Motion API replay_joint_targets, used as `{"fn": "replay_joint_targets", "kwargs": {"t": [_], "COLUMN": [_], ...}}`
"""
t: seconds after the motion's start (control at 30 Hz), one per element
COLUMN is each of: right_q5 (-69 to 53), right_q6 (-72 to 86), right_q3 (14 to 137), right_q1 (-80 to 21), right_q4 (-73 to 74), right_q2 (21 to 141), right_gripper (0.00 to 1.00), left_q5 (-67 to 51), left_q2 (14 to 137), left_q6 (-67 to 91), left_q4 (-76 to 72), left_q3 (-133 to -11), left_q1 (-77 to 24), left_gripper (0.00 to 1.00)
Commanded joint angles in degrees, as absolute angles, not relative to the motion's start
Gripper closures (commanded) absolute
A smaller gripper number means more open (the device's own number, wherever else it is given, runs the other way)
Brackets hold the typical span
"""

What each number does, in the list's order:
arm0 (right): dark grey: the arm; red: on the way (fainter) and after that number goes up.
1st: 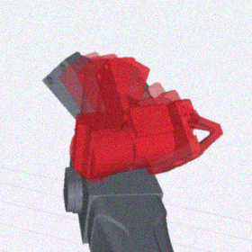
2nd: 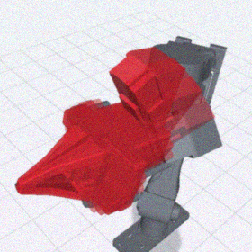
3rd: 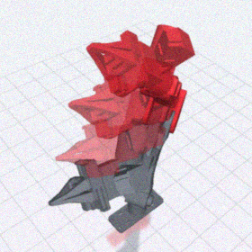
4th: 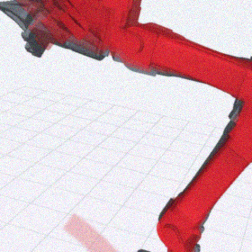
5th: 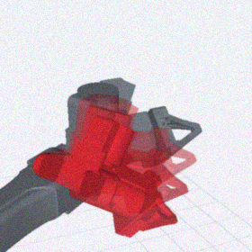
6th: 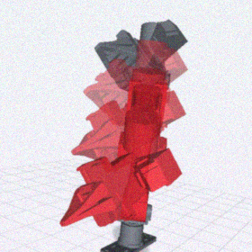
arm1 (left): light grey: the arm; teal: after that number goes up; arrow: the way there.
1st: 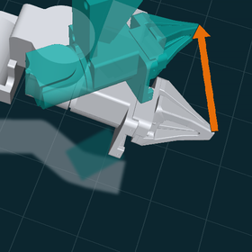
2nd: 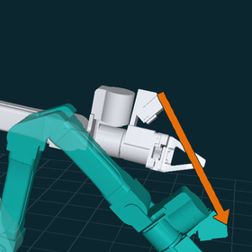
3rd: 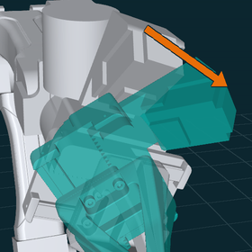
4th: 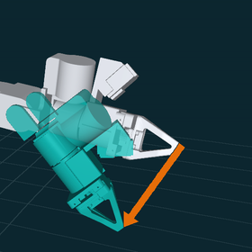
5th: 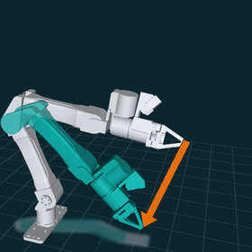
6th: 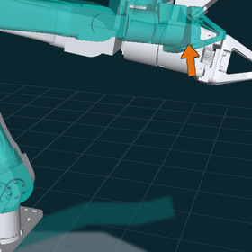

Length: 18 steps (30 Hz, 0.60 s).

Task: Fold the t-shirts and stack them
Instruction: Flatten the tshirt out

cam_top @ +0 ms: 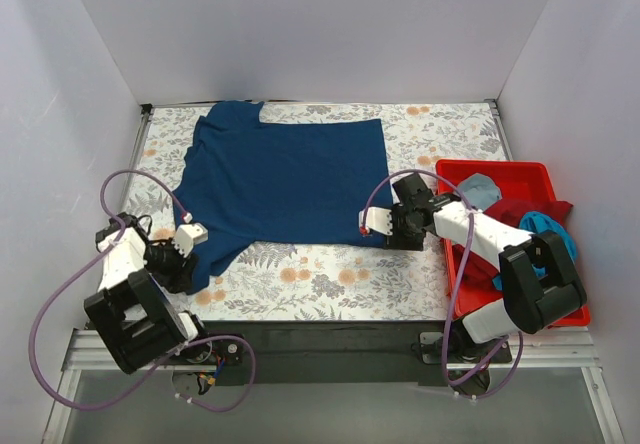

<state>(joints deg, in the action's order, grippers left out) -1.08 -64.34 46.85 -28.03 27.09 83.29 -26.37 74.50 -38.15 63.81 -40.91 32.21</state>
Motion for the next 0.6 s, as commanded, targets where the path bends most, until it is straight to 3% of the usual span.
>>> {"fn": "replay_joint_targets", "kwargs": {"t": [0.0, 0.23, 0.3, 0.37, 0.57], "right_q5": [-3.2, -7.3, -7.8, -8.0, -7.3], "right_q6": [-60.8, -48.7, -46.8, -44.7, -41.0], "right_q3": [53.0, 62.9, 64.5, 66.0, 68.3], "right_q1": [-28.6, -28.5, -28.5, -28.5, -28.5], "right_q4": [34.6, 40.6, 42.4, 43.1, 44.7], "right_q2": [81.7, 83.1, 85.6, 87.1, 92.1], "right_gripper": [0.32, 0.37, 0.42, 0.46, 0.48], "left_q5": [-25.7, -35.9, -32.0, -29.1, -20.7], "left_q2": [67.9, 62.9, 61.5, 61.3, 64.0], "left_q6": [-41.8, -44.3, -42.0, -37.9, -23.8], "left_q4": [65.9, 69.3, 69.0, 68.8, 60.7], "left_q3": [-43.7, -49.6, -48.3, -45.3, -39.8], "left_q1": [32.5, 30.2, 23.3, 15.6, 1.1], "left_gripper": [0.57, 0.57, 0.69, 0.73, 0.67]}}
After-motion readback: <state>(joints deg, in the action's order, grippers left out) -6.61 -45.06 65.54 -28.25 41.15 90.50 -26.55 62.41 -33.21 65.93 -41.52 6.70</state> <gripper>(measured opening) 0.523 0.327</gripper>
